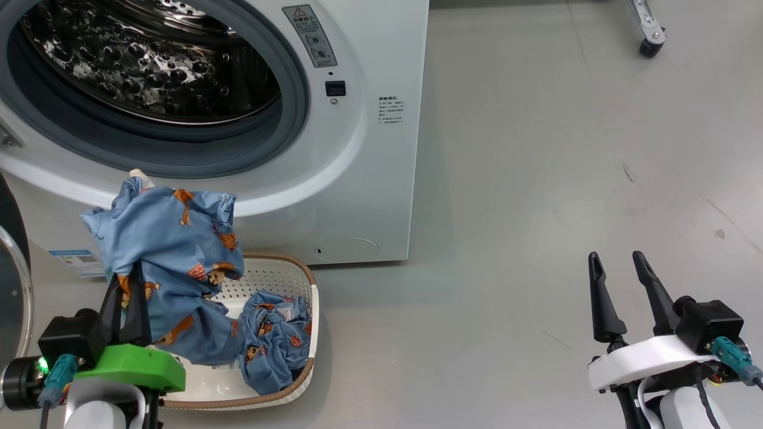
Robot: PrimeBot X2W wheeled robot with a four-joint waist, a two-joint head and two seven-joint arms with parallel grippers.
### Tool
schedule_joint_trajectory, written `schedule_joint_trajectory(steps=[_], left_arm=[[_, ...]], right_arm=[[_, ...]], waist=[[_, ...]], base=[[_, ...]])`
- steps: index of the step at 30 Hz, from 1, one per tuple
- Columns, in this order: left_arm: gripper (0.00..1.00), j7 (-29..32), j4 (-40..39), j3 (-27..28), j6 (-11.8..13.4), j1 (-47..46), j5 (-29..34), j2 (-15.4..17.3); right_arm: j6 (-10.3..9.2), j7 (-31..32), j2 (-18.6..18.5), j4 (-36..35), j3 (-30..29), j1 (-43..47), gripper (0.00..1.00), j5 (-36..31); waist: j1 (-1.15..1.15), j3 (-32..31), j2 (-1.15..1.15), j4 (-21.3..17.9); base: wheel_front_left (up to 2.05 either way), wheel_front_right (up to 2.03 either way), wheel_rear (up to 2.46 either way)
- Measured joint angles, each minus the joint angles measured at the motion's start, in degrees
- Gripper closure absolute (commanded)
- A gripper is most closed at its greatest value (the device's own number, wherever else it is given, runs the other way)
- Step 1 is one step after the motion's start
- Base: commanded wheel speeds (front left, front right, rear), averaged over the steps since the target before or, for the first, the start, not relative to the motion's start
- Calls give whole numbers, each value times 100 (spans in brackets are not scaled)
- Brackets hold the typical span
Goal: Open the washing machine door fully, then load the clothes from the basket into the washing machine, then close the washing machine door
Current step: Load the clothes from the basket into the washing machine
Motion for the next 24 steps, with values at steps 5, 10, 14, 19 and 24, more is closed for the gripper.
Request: schedule_joint_trajectory(steps=[5,10,14,19,24], left_arm=[[100,0,-79,-12,-3,115,0,-1],[100,0,-152,-13,-3,279,0,-3],[100,0,-214,-12,-4,400,0,-4],[100,0,-344,-14,-5,414,0,-5],[100,0,-380,-27,-7,426,0,-7]], right_arm=[[0,0,0,-13,-8,12,0,0],[0,0,1,-15,-4,53,0,-1],[0,0,2,-25,-3,140,0,-3],[0,0,3,-60,-3,143,0,-8],[0,0,4,-67,-3,179,0,-8]], waist=[[0,-59,0,19],[0,-159,0,34],[0,-221,0,37],[0,-226,0,26],[0,-216,0,17]], base=[[0,0,0],[0,0,0],[0,0,0],[0,0,0],[0,0,0]])
